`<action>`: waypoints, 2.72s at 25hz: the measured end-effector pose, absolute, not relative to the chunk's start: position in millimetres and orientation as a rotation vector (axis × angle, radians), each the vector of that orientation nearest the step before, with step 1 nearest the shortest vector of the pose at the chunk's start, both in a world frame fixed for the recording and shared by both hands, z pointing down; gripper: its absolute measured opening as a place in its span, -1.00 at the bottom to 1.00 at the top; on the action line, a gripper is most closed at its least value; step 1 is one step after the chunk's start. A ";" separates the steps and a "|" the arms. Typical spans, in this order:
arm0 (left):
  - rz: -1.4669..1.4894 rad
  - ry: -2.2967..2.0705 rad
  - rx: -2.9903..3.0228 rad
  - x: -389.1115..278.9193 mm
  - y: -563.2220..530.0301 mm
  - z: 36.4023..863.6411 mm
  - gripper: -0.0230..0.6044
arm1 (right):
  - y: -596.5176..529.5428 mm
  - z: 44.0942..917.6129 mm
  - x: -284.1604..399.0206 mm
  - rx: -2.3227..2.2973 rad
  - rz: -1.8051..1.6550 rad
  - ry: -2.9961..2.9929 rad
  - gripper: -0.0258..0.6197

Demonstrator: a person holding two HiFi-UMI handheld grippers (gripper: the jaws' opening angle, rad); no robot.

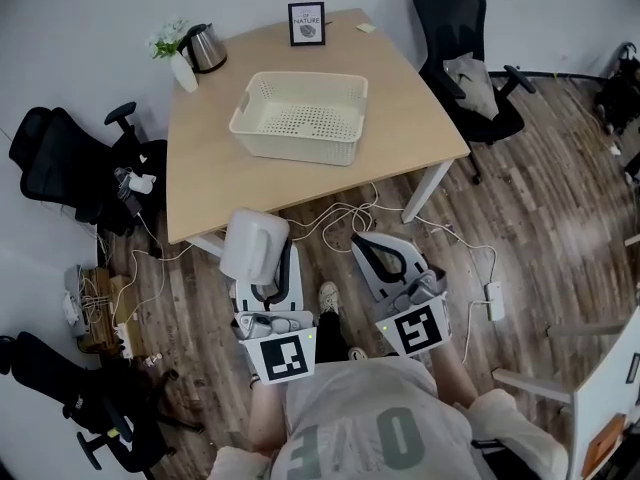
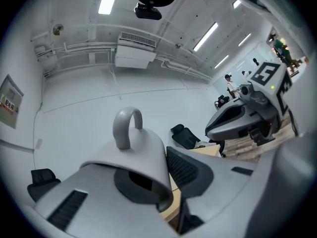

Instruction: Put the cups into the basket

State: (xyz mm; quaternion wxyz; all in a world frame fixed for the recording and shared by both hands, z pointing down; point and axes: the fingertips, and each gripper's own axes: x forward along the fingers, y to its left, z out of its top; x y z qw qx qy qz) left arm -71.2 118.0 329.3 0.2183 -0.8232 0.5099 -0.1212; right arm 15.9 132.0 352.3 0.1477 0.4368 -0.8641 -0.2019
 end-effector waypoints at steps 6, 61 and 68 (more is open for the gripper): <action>-0.346 1.403 -2.263 -91.9 51.4 325.1 -0.72 | 68.2 341.7 -1.8 1.264 -0.580 -2.474 -0.92; -0.831 1.145 -2.335 -5.9 -343.1 379.0 -0.72 | -324.3 347.6 36.6 1.252 -0.438 -2.554 -0.92; -1.078 0.946 -2.399 -15.4 -338.8 420.8 -0.72 | -328.7 354.7 22.8 1.290 -0.393 -2.533 -0.92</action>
